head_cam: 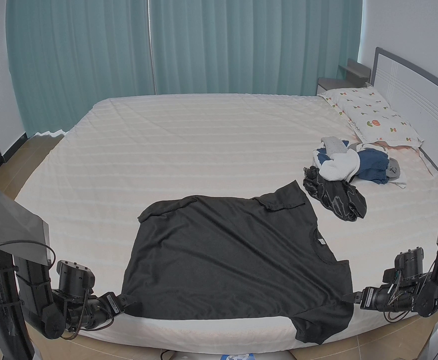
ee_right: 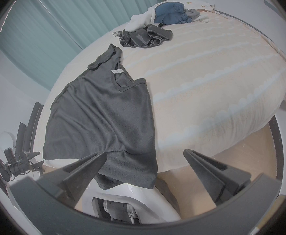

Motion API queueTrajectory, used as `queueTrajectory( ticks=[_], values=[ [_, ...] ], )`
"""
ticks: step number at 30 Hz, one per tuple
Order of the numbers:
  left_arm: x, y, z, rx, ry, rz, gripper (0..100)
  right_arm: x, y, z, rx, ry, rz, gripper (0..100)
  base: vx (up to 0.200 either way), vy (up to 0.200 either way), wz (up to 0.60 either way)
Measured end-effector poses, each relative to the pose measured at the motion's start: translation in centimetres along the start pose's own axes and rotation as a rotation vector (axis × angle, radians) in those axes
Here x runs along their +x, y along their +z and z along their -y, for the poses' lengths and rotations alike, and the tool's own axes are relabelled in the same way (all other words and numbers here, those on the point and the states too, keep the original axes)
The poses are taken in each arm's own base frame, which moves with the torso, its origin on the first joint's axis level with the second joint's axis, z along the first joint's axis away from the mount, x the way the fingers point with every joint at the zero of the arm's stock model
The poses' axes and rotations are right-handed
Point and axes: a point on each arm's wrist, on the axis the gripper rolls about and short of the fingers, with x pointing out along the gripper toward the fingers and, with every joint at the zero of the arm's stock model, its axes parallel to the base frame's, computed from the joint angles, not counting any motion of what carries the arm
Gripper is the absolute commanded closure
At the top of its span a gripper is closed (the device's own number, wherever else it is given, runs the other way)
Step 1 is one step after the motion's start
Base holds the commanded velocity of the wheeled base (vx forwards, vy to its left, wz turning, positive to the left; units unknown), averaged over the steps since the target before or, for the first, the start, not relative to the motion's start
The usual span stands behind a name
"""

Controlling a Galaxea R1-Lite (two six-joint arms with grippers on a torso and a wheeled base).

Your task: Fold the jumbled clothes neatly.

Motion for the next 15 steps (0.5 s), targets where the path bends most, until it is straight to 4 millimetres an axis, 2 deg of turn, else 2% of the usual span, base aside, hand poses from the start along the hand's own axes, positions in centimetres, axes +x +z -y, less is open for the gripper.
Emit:
queueTrajectory(
  ticks=[5, 6, 15],
  values=[
    [0.9, -0.1, 0.3, 0.036, 0.044, 0.034, 0, 0.0, 0.2, -0.2, 0.007, 0.013, 0.019, 0, 0.0, 0.0, 0.0],
    [1.1, -0.1, 0.4, 0.042, 0.051, 0.042, 100, 0.0, 0.2, -0.3, 0.011, 0.015, 0.02, 0, 0.0, 0.0, 0.0],
    [2.4, -0.6, 0.7, 0.074, 0.079, 0.04, 100, -0.4, 0.2, -1.0, 0.027, 0.035, 0.032, 0, 0.0, 0.0, 0.0]
  ],
)
